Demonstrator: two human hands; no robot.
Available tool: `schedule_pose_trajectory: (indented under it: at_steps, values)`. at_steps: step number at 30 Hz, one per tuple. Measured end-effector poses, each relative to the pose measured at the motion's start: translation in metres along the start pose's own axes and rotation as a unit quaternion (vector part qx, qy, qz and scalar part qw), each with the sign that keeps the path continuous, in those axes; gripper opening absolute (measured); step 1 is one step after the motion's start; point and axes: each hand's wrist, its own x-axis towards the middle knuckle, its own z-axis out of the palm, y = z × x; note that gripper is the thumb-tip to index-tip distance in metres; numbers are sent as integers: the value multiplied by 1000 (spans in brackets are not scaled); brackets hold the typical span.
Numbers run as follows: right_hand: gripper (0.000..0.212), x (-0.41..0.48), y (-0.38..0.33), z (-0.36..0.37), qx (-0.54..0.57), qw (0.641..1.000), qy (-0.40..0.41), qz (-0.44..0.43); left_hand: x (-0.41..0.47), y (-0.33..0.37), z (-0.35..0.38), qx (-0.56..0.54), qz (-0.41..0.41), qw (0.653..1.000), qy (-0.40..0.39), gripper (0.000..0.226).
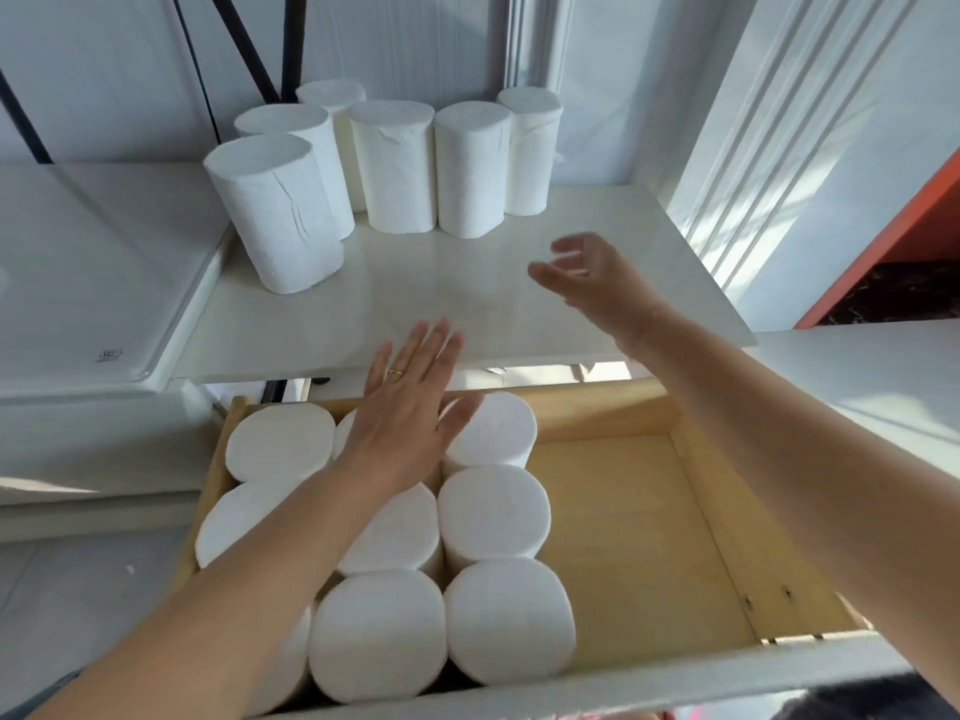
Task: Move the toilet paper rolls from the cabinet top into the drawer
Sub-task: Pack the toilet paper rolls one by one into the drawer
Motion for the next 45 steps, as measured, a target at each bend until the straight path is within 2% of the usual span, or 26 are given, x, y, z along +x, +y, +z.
schedule_pose_trajectory:
  at_steps: [3, 9, 12, 17, 21, 27, 29, 32, 39, 45]
  values:
    - [73, 57, -5, 17, 13, 998, 51, -25, 22, -12, -5, 13, -17, 1000, 0, 76]
    - [100, 144, -18, 44, -3, 995, 75, -62, 56, -24, -4, 39, -31, 999, -18, 72]
    - [97, 164, -17, 58, 22, 992, 102, -73, 66, -29, 0, 40, -44, 998, -30, 72]
    - [96, 178, -11, 72, 33, 991, 97, -84, 68, -32, 10, 62, -48, 997, -22, 75]
    - [93, 186, -13, 81, -1, 997, 28, -76, 68, -33, 12, 68, -47, 997, -14, 75]
    - [101, 186, -16, 86, 124, 982, -98, -98, 66, -34, 12, 68, -43, 997, -15, 75]
    - [99, 186, -16, 83, 134, 978, -119, -109, 66, -34, 12, 70, -42, 997, -14, 75]
    - [109, 183, -18, 82, 111, 982, -127, -89, 66, -34, 12, 70, -42, 997, -12, 76]
    - [105, 128, -7, 65, 63, 983, -123, -118, 58, -34, 11, 68, -44, 997, -18, 81]
    - [103, 50, 12, 24, 75, 985, -122, -96, 40, -20, 8, 69, -43, 996, -18, 80]
